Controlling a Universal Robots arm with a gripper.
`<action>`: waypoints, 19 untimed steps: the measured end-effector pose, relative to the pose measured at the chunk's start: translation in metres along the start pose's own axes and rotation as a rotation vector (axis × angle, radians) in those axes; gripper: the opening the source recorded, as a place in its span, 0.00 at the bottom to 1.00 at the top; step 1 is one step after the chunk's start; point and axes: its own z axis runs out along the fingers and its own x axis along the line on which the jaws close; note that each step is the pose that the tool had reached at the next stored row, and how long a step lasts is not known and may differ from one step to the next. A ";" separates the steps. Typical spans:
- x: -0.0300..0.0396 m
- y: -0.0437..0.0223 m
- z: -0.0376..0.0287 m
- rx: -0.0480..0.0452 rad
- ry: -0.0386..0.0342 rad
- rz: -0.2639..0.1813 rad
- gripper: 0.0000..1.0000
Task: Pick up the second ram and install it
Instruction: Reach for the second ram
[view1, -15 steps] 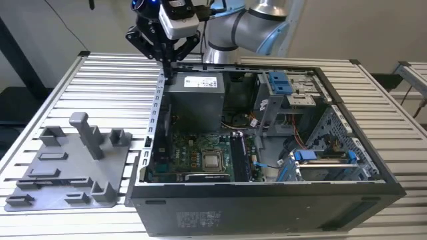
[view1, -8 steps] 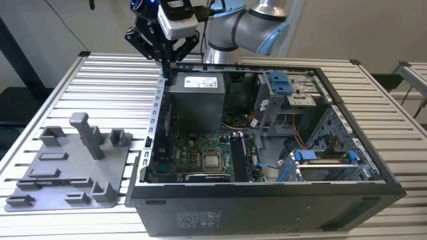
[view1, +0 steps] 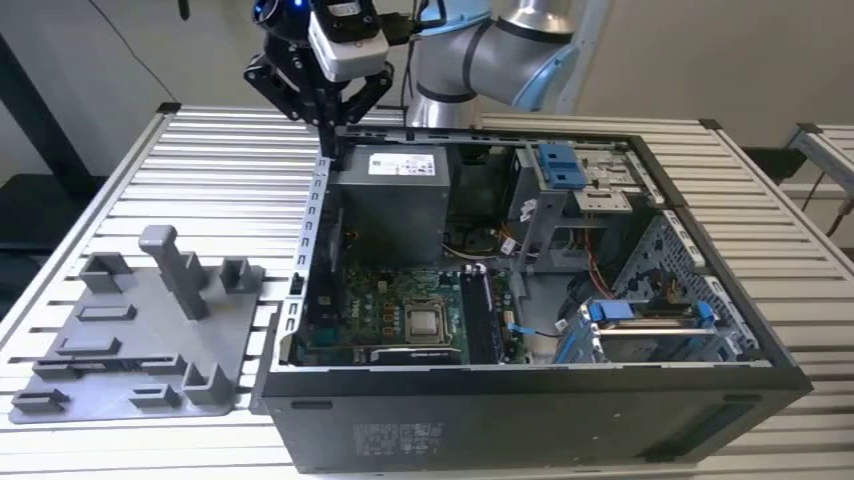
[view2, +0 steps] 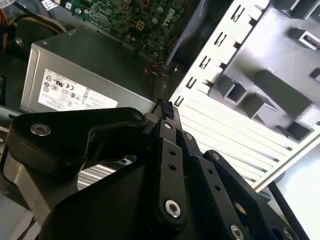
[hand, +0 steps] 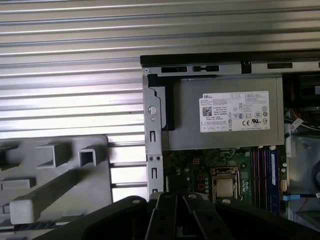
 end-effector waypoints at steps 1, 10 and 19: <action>0.0005 0.0000 0.0001 0.0000 0.0000 0.000 0.11; 0.0028 -0.0002 0.0001 0.0003 0.0023 0.000 0.11; 0.0042 -0.0002 0.0003 0.0008 0.0093 0.001 0.11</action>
